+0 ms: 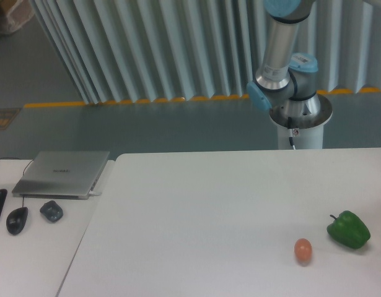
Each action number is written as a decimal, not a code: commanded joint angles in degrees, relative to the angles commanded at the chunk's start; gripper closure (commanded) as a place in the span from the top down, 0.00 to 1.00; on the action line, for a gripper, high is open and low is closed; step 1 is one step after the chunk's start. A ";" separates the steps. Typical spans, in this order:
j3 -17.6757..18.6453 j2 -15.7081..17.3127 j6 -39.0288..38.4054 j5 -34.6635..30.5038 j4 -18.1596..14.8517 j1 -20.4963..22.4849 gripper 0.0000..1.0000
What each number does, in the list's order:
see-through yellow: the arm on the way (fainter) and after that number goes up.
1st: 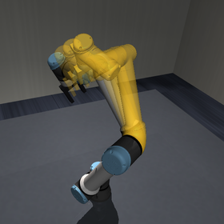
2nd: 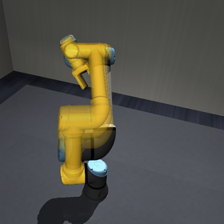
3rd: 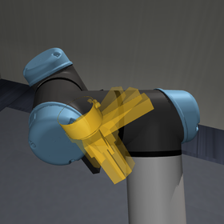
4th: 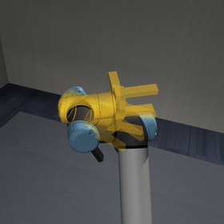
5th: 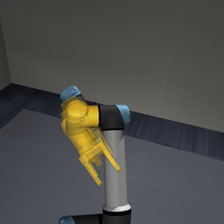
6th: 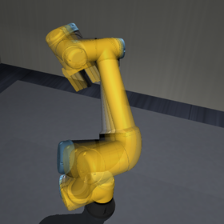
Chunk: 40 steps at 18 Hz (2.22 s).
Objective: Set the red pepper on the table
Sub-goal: 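Bring the gripper holding a red pepper down beside the green pepper, then lower the red pepper onto the table between the orange egg and green pepper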
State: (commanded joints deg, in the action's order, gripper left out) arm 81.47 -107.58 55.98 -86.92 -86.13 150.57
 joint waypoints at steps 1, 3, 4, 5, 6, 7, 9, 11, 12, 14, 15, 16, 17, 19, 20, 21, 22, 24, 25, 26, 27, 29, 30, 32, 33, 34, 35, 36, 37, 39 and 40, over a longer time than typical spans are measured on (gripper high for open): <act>0.36 0.00 0.18 0.00 -0.52 -1.67 0.34; 0.80 -0.08 0.00 0.17 -1.41 -5.37 0.34; 0.80 -0.09 0.09 0.44 -1.50 -6.34 0.34; 0.80 0.09 0.18 1.57 -1.58 -7.91 0.34; 0.80 0.09 0.09 2.54 -1.58 -8.88 0.34; 0.80 0.09 -0.26 3.59 -1.50 -9.59 0.34; 1.24 -0.26 -0.53 4.04 -1.41 -10.73 0.34; 1.76 -0.70 -1.40 4.22 -1.15 -13.19 0.34; 2.55 -1.14 -2.10 4.13 -1.14 -14.16 0.34; 3.61 -2.10 -2.20 4.13 -0.53 -16.01 0.34; 3.87 -2.45 -2.20 4.04 -0.27 -16.62 0.34; 3.96 -2.63 -2.20 4.04 -0.27 -16.89 0.34; 4.05 -3.07 -2.11 4.04 -0.09 -17.07 0.34; 4.14 -3.60 -2.20 4.04 0.69 -17.51 0.34; 4.49 -4.04 -2.37 4.04 2.18 -17.68 0.34; 4.93 -4.21 -2.28 3.96 3.15 -18.12 0.35; 5.54 -4.30 -2.28 3.96 4.12 -18.21 0.35; 6.34 -4.83 -2.28 3.69 6.84 -18.30 0.36; 6.34 -5.01 -2.28 3.69 7.38 -18.30 0.36; 6.34 -5.01 -2.02 3.69 7.47 -18.21 0.36; 6.34 -5.09 -1.85 3.78 7.90 -18.21 0.36; 6.34 -5.53 -1.93 3.52 8.26 -18.21 0.37; 6.34 -5.53 -1.93 3.52 8.35 -18.21 0.38; 6.34 -5.62 -2.11 3.43 8.35 -18.21 0.56; 6.25 -5.54 -2.02 3.17 8.43 -18.21 0.77; 6.25 -5.53 -2.19 2.38 8.35 -18.21 1.00; 6.25 -5.53 -2.46 1.59 8.35 -18.30 1.00; 6.25 -5.53 -3.24 0.63 8.26 -18.30 1.00; 6.34 -5.53 -3.77 0.09 8.35 -18.39 1.00; 6.42 -6.06 -3.87 -0.09 8.43 -18.65 1.00; 6.42 -6.06 -3.69 -0.17 8.44 -19.00 1.00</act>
State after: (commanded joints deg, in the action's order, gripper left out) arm 87.89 -113.64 52.29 -87.10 -77.70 131.58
